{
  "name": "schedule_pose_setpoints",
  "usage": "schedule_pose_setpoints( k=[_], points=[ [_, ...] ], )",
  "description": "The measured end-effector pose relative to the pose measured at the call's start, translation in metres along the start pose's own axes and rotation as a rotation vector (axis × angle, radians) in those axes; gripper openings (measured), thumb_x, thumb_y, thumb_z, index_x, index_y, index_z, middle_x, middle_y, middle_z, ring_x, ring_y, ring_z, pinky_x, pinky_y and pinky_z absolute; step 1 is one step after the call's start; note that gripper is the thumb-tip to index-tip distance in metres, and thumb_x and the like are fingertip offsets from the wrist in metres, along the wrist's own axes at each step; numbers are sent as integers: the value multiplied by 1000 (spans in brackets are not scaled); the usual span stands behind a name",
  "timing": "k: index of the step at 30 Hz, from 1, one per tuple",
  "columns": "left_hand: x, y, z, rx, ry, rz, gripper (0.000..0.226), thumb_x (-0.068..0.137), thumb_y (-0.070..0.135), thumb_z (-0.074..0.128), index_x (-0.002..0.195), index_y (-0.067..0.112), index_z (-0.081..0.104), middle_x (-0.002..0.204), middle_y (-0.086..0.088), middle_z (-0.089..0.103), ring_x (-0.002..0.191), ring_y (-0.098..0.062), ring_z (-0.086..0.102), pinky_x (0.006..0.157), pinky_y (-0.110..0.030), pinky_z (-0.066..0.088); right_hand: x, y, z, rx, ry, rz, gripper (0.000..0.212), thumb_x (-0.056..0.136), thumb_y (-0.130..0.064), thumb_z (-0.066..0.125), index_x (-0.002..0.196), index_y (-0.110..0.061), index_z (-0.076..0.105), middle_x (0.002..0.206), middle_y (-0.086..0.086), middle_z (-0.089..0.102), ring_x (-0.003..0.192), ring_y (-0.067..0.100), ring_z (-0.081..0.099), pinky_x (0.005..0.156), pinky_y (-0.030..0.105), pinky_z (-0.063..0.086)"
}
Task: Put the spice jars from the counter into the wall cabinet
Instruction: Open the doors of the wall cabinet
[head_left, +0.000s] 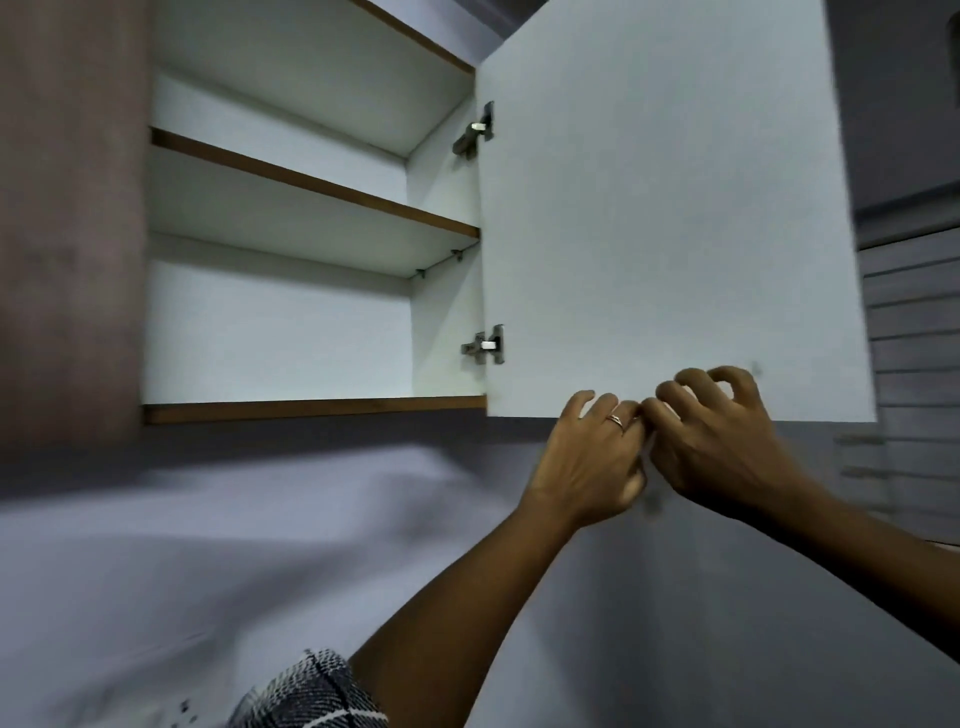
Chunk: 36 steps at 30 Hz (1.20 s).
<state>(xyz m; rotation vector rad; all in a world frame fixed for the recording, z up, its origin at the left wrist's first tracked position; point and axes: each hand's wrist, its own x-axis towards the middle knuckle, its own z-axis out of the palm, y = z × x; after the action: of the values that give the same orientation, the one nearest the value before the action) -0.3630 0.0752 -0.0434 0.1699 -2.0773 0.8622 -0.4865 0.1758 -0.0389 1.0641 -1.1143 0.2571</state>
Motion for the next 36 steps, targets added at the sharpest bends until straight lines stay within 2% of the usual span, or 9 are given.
schedule_pose_setpoints(
  k=[3,8,10,16,21,25,28,31,36],
  points=[
    [-37,-38,-18,154,-25,59,24,76,27,59,94,14,65,91,-3,66,87,-21,60,89,-35,45,24,-36,5,104,56,-17,10,75,-13,46,73,-10,55,72,6,57,74,30,59,74,41,36],
    [-97,-110,-66,381,-115,74,24,74,24,58,96,13,61,95,-6,65,88,-24,59,84,-35,42,79,-116,4,324,163,-14,12,74,-14,46,78,-8,56,75,8,57,71,31,57,68,40,38],
    [-118,-131,-86,464,-112,70,24,73,21,56,95,13,60,95,-6,65,88,-25,59,86,-36,40,102,-145,-3,411,161,11,21,75,-17,45,85,-7,60,78,9,59,73,31,56,66,39,41],
    [-173,-177,-155,691,-262,-111,30,73,24,54,101,15,61,96,-2,64,91,-22,59,90,-36,44,166,-216,-35,619,178,10,27,74,-23,42,89,-9,59,82,8,59,76,30,55,64,38,42],
    [-207,-203,-203,793,-383,-315,39,75,25,52,113,16,56,113,-1,61,102,-22,56,94,-38,42,216,-262,-60,837,198,-27,34,72,-22,39,96,-9,59,85,7,59,75,28,55,62,38,41],
    [-227,-220,-221,847,-369,-462,43,83,29,52,123,16,48,130,-2,52,119,-24,49,102,-41,37,243,-295,-67,1098,175,-41,41,80,-21,49,119,-9,52,106,7,59,92,28,56,75,38,43],
    [-240,-232,-228,830,-409,-581,62,87,36,51,142,17,31,149,-3,34,140,-28,28,112,-49,25,259,-319,-67,1353,118,57,52,86,-23,52,135,-9,39,130,10,49,113,28,51,92,37,42],
    [-249,-244,-230,834,-455,-670,83,87,47,53,151,20,8,160,-5,6,148,-30,5,114,-58,13,276,-339,-67,1610,40,223,70,89,-25,56,145,-6,21,149,12,29,132,26,36,107,38,35],
    [-256,-261,-222,878,-496,-761,115,81,54,62,139,27,-34,158,-3,-23,146,-34,-13,109,-68,5,301,-358,-64,1939,-207,402,96,86,-38,62,149,-15,-6,157,10,12,142,27,22,114,44,27]
  ],
)
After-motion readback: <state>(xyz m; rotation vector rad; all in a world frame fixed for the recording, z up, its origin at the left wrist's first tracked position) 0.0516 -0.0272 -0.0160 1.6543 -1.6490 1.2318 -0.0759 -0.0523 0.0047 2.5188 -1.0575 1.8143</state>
